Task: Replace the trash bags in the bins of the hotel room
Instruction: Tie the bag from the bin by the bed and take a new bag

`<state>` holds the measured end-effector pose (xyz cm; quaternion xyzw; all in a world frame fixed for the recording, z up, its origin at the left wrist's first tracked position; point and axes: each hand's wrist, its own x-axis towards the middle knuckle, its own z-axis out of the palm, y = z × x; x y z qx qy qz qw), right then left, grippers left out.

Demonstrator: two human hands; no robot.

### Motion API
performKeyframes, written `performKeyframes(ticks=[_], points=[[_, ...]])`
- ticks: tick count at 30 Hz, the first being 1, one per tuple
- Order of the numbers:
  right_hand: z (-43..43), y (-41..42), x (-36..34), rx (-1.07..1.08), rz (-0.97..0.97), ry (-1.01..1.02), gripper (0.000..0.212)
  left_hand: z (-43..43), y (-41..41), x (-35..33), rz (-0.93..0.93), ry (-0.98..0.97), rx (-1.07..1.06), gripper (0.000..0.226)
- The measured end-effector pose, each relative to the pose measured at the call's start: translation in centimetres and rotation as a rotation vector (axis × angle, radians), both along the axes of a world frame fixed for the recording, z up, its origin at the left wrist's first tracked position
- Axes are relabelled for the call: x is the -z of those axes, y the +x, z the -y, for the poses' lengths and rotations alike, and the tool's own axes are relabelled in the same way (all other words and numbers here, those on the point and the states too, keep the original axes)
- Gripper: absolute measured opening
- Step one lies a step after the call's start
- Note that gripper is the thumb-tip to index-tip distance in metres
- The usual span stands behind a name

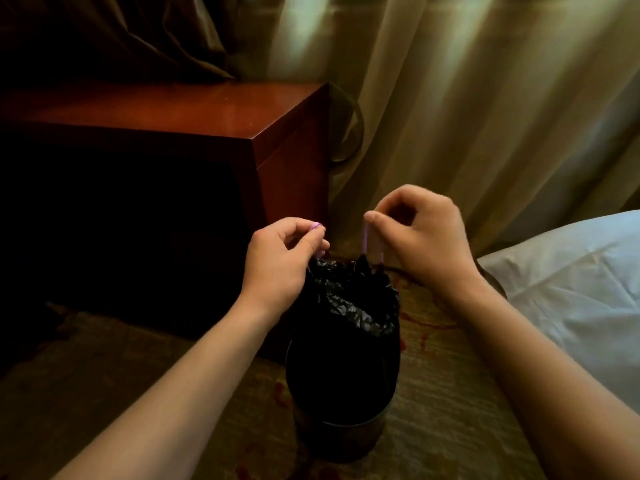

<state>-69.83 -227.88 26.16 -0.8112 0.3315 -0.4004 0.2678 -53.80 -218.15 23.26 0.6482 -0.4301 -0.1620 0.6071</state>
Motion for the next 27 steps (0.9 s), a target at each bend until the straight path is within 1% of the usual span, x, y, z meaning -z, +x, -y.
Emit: performKeyframes(ticks=[2, 3, 5, 6, 8, 9, 10, 11, 14, 15, 16, 18, 21, 23, 25, 27], points=[[0.2, 0.0, -0.3, -0.051, -0.122, 0.020, 0.010, 0.3, -0.1, 0.0, -0.023, 0.019, 0.026, 0.013], [0.2, -0.1, -0.3, -0.063, -0.154, 0.025, 0.010, 0.4, -0.3, 0.2, -0.063, 0.035, 0.050, 0.017], [0.5, -0.3, -0.7, -0.054, -0.101, 0.027, 0.010, 0.5, -0.2, 0.5, -0.082, 0.070, 0.098, 0.030], [0.6, -0.3, -0.8, -0.067, -0.091, 0.043, 0.010, 0.6, -0.2, 0.6, -0.043, 0.106, 0.132, 0.040], [0.5, -0.2, -0.9, -0.111, -0.169, 0.061, 0.008, 0.6, -0.1, 0.8, 0.047, 0.205, 0.226, 0.060], [0.4, 0.0, -0.8, -0.126, -0.214, 0.049, 0.008, 0.5, -0.2, 0.7, 0.071, 0.241, 0.279, 0.065], [0.3, 0.2, -0.7, -0.135, -0.244, 0.029, 0.007, 0.5, -0.3, 0.8, 0.082, 0.258, 0.321, 0.064], [0.2, 0.6, -0.7, -0.139, -0.261, 0.003, 0.007, 0.6, -0.4, 0.8, 0.101, 0.263, 0.340, 0.057], [-0.3, 1.5, -0.8, -0.152, -0.276, -0.058, 0.006, 1.2, -0.4, 1.4, 0.183, 0.238, 0.315, 0.024], [-0.4, 1.7, -0.8, -0.160, -0.285, -0.071, 0.005, 1.3, -0.4, 1.6, 0.180, 0.225, 0.317, 0.014], [-0.4, 1.9, -0.6, -0.171, -0.297, -0.080, 0.004, 1.4, -0.4, 1.7, 0.175, 0.214, 0.323, 0.009], [-0.1, 2.1, 0.0, -0.194, -0.295, -0.061, 0.006, 1.4, -0.2, 1.8, 0.185, 0.214, 0.311, 0.015], [1.1, 1.7, 1.1, -0.230, -0.203, 0.147, 0.017, 1.2, 0.2, 2.0, 0.174, 0.209, 0.295, 0.019], [1.5, 1.3, 2.1, -0.247, -0.234, 0.243, 0.023, 1.1, 0.6, 2.0, 0.138, 0.207, 0.300, 0.016], [1.3, 1.3, 3.0, -0.285, -0.286, 0.247, 0.024, 1.1, 0.9, 2.0, 0.111, 0.216, 0.320, 0.015], [0.8, 1.7, 3.5, -0.296, -0.242, 0.245, 0.021, 1.1, 1.1, 2.0, 0.103, 0.217, 0.345, 0.014]])
